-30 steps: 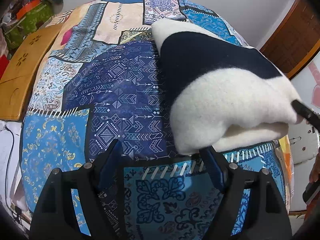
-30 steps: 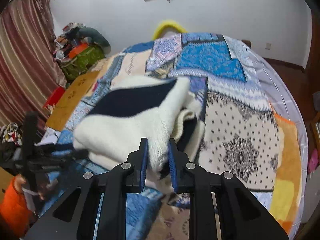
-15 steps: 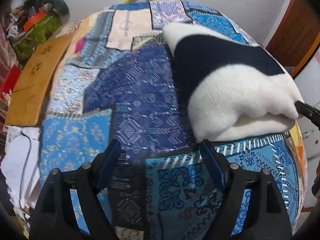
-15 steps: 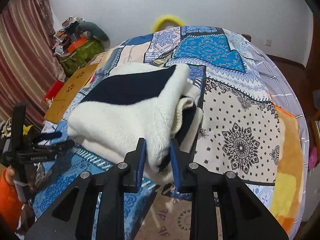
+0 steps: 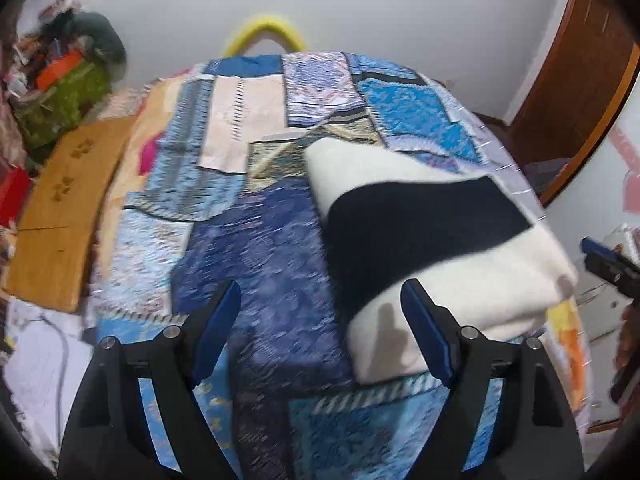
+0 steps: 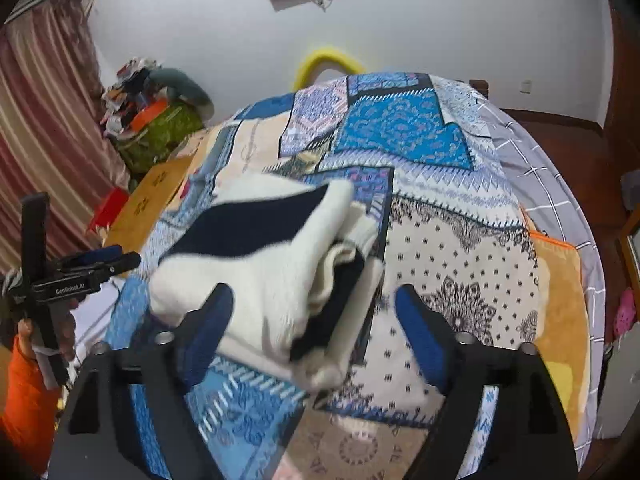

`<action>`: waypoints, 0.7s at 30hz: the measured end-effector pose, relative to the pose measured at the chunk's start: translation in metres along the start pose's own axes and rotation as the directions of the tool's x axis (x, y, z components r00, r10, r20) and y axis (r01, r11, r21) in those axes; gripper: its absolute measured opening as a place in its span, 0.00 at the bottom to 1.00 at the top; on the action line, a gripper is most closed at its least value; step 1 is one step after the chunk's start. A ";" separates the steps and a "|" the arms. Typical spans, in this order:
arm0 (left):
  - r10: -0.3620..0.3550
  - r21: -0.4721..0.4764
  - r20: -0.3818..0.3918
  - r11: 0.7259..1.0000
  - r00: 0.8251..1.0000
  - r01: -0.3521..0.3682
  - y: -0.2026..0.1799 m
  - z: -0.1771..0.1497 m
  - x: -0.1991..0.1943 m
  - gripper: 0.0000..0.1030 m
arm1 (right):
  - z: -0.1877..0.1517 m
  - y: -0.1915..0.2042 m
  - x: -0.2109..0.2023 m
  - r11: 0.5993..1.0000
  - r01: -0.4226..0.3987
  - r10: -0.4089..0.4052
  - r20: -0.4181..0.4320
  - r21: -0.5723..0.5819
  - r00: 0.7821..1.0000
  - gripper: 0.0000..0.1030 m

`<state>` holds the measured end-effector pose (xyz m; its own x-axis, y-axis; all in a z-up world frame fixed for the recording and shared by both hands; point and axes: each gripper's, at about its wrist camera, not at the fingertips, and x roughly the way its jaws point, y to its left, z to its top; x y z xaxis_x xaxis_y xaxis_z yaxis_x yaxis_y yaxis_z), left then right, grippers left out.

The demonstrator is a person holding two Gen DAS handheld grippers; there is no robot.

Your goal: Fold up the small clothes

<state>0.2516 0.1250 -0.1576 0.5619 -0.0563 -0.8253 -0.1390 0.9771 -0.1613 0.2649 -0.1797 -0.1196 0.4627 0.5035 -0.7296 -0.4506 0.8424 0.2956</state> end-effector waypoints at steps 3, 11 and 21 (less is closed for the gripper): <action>-0.049 -0.053 -0.049 0.997 0.998 0.047 0.002 0.014 0.019 0.84 | 0.008 -0.007 0.012 0.999 0.000 0.001 -0.015 0.037 1.000 0.87; -0.221 -0.200 -0.169 0.962 0.961 0.186 0.012 0.022 0.071 0.84 | 0.006 -0.041 0.068 0.970 -0.060 0.097 -0.150 0.235 0.984 0.87; -0.376 -0.309 -0.222 0.902 0.900 0.300 0.013 0.027 0.113 0.88 | -0.003 -0.055 0.109 0.927 -0.162 0.245 -0.219 0.337 0.945 0.92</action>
<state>0.3357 0.1374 -0.2384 0.3765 -0.4634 -0.8022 -0.2088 0.8012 -0.5608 0.3376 -0.1714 -0.2177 0.1595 0.6395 -0.7520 -0.2352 0.7645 0.6002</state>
